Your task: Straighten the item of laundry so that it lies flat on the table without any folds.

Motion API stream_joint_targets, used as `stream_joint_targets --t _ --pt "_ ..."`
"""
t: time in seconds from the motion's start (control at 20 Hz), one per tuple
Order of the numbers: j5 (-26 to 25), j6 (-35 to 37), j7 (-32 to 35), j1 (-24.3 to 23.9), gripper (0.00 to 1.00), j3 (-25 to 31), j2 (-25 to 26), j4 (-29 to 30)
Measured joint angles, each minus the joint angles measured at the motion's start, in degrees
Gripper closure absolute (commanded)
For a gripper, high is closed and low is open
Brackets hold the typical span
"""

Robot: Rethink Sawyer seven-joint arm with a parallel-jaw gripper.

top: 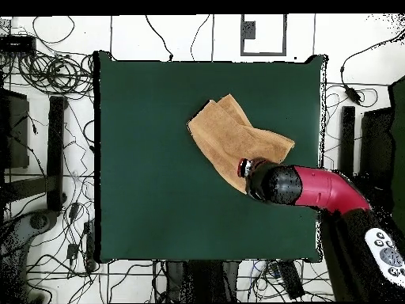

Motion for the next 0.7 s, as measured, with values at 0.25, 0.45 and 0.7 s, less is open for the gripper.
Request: stream_joint_targets --t 0.25,0.45,0.7 --pt "1.12 6.01 0.0 0.0 0.0 -0.01 -0.89 -1.01" --pt "1.38 9.7 0.0 0.01 0.0 -0.01 -2.19 -1.74" --pt "1.37 9.96 0.0 -0.06 0.0 -0.01 -2.8 -1.97"
